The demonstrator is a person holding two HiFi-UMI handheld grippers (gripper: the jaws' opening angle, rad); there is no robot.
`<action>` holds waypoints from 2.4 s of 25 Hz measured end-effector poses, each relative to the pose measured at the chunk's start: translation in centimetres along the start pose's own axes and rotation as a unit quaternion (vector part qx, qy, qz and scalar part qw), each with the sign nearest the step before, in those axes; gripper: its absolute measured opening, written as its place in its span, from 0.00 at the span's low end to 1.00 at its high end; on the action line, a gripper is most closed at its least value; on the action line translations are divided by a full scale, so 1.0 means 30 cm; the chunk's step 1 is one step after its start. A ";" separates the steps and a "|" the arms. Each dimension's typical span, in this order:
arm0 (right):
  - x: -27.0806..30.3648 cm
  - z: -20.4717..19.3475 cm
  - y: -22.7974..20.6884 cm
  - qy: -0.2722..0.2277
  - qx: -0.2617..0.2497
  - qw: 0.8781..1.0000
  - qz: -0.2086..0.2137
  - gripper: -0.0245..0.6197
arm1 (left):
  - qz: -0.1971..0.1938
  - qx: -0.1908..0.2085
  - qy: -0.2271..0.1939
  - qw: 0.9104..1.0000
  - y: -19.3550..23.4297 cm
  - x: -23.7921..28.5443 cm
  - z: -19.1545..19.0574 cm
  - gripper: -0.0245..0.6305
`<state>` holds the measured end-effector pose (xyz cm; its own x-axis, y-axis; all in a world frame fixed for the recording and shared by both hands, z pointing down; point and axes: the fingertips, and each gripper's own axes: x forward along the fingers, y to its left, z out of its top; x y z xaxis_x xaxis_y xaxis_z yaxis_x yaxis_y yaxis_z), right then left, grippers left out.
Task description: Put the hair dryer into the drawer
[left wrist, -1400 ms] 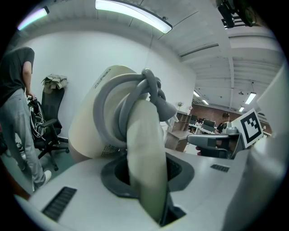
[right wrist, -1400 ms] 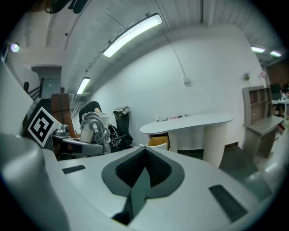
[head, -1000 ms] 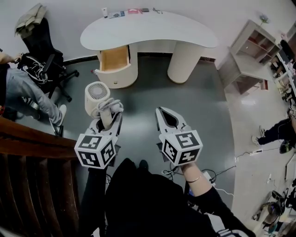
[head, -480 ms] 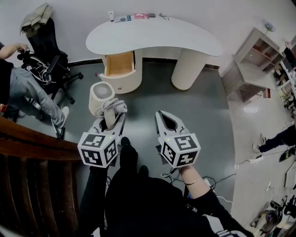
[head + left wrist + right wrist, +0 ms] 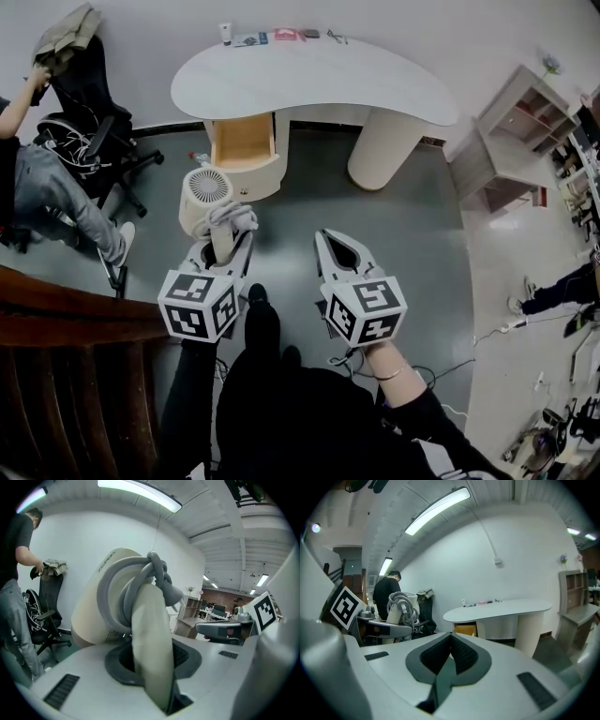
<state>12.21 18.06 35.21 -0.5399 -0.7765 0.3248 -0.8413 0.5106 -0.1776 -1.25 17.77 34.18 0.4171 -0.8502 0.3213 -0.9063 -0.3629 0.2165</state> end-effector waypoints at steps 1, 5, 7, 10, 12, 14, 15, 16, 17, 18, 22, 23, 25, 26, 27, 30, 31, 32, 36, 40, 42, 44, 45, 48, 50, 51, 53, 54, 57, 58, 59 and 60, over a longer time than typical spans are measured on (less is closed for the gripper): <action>0.022 0.004 -0.004 0.002 0.000 1.000 -0.002 0.04 | 0.000 0.000 0.001 1.000 0.021 0.018 0.007 0.19; 0.119 0.025 -0.021 0.010 0.001 1.000 -0.008 0.04 | -0.001 -0.006 0.005 1.000 0.117 0.089 0.038 0.19; 0.171 0.040 -0.036 0.013 0.001 1.000 -0.013 0.04 | -0.002 -0.007 0.007 1.000 0.164 0.127 0.055 0.19; 0.248 0.065 -0.060 0.017 0.003 1.000 -0.020 0.04 | -0.003 -0.011 0.014 1.000 0.232 0.184 0.076 0.19; 0.303 0.079 -0.073 0.020 0.005 0.999 -0.024 0.04 | -0.005 -0.016 0.019 1.000 0.277 0.222 0.085 0.19; 0.359 0.091 -0.082 0.025 0.006 0.999 -0.027 0.04 | -0.007 -0.019 0.025 0.999 0.321 0.259 0.094 0.19; 0.385 0.095 -0.086 0.027 0.006 0.999 -0.029 0.04 | -0.009 -0.020 0.028 0.999 0.341 0.276 0.098 0.19; 0.411 0.099 -0.091 0.030 0.007 0.999 -0.031 0.04 | -0.011 -0.021 0.031 0.999 0.359 0.294 0.101 0.19; 0.436 0.101 -0.096 0.033 0.007 0.999 -0.033 0.04 | -0.013 -0.021 0.034 0.999 0.377 0.311 0.103 0.19; 0.461 0.103 -0.100 0.037 0.008 0.999 -0.034 0.04 | -0.015 -0.022 0.038 0.999 0.394 0.327 0.106 0.19; 0.547 0.113 -0.108 0.050 0.010 0.998 -0.041 0.04 | -0.024 -0.025 0.051 0.998 0.452 0.380 0.115 0.19; 0.563 0.113 -0.108 0.053 0.010 0.998 -0.042 0.04 | -0.027 -0.026 0.054 0.998 0.461 0.390 0.115 0.19; 0.596 0.115 -0.108 0.057 0.011 0.997 -0.044 0.04 | -0.032 -0.027 0.060 0.997 0.482 0.410 0.112 0.19; 0.614 0.117 -0.108 0.058 0.010 0.997 -0.046 0.04 | -0.034 -0.028 0.063 0.997 0.493 0.421 0.111 0.19; 0.634 0.119 -0.108 0.060 0.010 0.997 -0.047 0.04 | -0.037 -0.028 0.066 0.997 0.506 0.433 0.110 0.19; 0.691 0.130 -0.112 0.064 0.010 0.997 -0.051 0.04 | -0.048 -0.027 0.075 0.996 0.540 0.474 0.110 0.19; 0.708 0.134 -0.115 0.065 0.010 0.996 -0.053 0.04 | -0.052 -0.025 0.079 0.995 0.548 0.487 0.110 0.19; 0.724 0.138 -0.118 0.066 0.010 0.996 -0.055 0.04 | -0.057 -0.024 0.084 0.995 0.556 0.499 0.110 0.19; 0.776 0.144 -0.122 0.071 0.011 0.995 -0.063 0.04 | -0.071 -0.022 0.102 0.992 0.588 0.542 0.100 0.19; 0.808 0.136 -0.126 0.078 0.012 0.995 -0.067 0.04 | -0.082 -0.021 0.130 0.988 0.606 0.583 0.073 0.19; 0.818 0.131 -0.134 0.083 0.010 0.994 -0.069 0.04 | -0.087 -0.020 0.150 0.985 0.609 0.607 0.049 0.19; 0.828 0.130 -0.141 0.085 0.010 0.994 -0.070 0.04 | -0.092 -0.018 0.172 0.981 0.615 0.629 0.024 0.19; 0.833 0.130 -0.145 0.086 0.011 0.994 -0.070 0.04 | -0.094 -0.018 0.182 0.979 0.618 0.640 0.013 0.19; 0.849 0.125 -0.163 0.089 0.011 0.994 -0.068 0.04 | -0.098 -0.022 0.206 0.973 0.622 0.672 -0.019 0.19; 0.872 0.124 -0.178 0.092 0.009 0.994 -0.065 0.04 | -0.100 -0.026 0.216 0.971 0.627 0.694 -0.033 0.19; 0.886 0.126 -0.183 0.093 0.008 0.994 -0.063 0.04 | -0.100 -0.028 0.220 0.970 0.631 0.704 -0.037 0.19; 0.916 0.133 -0.196 0.093 0.008 0.994 -0.057 0.04 | -0.099 -0.028 0.231 0.968 0.640 0.725 -0.046 0.19; 0.933 0.139 -0.205 0.093 0.007 0.994 -0.053 0.04 | -0.098 -0.028 0.237 0.966 0.645 0.738 -0.050 0.19; 0.981 0.153 -0.233 0.097 0.006 0.994 -0.044 0.04 | -0.097 -0.027 0.255 0.962 0.655 0.774 -0.064 0.19; 0.994 0.155 -0.243 0.099 0.007 0.994 -0.042 0.04 | -0.097 -0.026 0.262 0.960 0.657 0.782 -0.070 0.19; 1.006 0.157 -0.253 0.101 0.009 0.994 -0.040 0.04 | -0.098 -0.023 0.270 0.957 0.659 0.790 -0.076 0.19; 1.018 0.159 -0.263 0.104 0.010 0.994 -0.039 0.04 | -0.100 -0.019 0.279 0.955 0.659 0.797 -0.083 0.19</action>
<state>2.22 -11.42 42.10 -0.4582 -0.7191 0.5224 -0.8815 0.4430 -0.1633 -9.03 -8.79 48.45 0.5623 -0.4253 0.7092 -0.8060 -0.4736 0.3550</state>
